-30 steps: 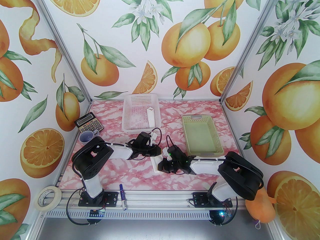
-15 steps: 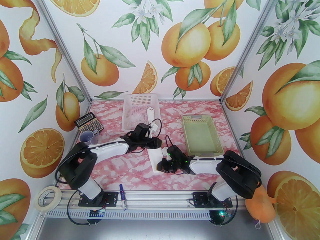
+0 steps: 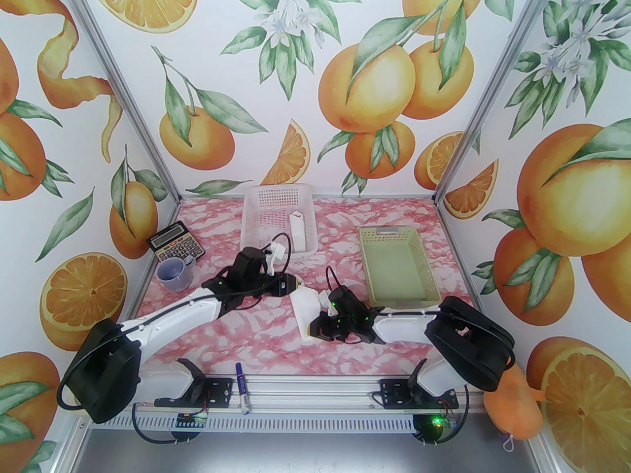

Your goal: Place the utensils on the paper napkin and roll it up

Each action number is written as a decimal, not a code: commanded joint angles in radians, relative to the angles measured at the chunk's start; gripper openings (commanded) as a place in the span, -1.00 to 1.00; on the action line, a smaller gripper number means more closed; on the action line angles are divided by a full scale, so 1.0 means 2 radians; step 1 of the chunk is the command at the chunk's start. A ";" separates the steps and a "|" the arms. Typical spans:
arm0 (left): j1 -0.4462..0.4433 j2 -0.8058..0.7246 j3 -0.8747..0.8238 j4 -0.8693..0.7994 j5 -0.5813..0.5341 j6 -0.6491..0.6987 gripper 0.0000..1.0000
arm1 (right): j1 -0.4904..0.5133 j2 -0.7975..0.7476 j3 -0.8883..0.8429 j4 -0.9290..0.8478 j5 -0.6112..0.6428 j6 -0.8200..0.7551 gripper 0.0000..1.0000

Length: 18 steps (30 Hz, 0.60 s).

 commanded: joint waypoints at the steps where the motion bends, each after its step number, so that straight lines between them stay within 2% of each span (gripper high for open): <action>1: -0.008 0.000 -0.025 0.083 0.023 -0.032 -0.51 | 0.004 0.025 -0.020 -0.076 0.038 -0.003 -0.99; 3: -0.023 0.032 -0.033 0.136 0.031 -0.038 -0.52 | 0.005 0.026 -0.017 -0.079 0.038 -0.006 -0.99; 18: -0.043 0.155 0.005 0.195 0.021 -0.014 -0.58 | 0.005 0.031 -0.015 -0.079 0.034 -0.009 -0.98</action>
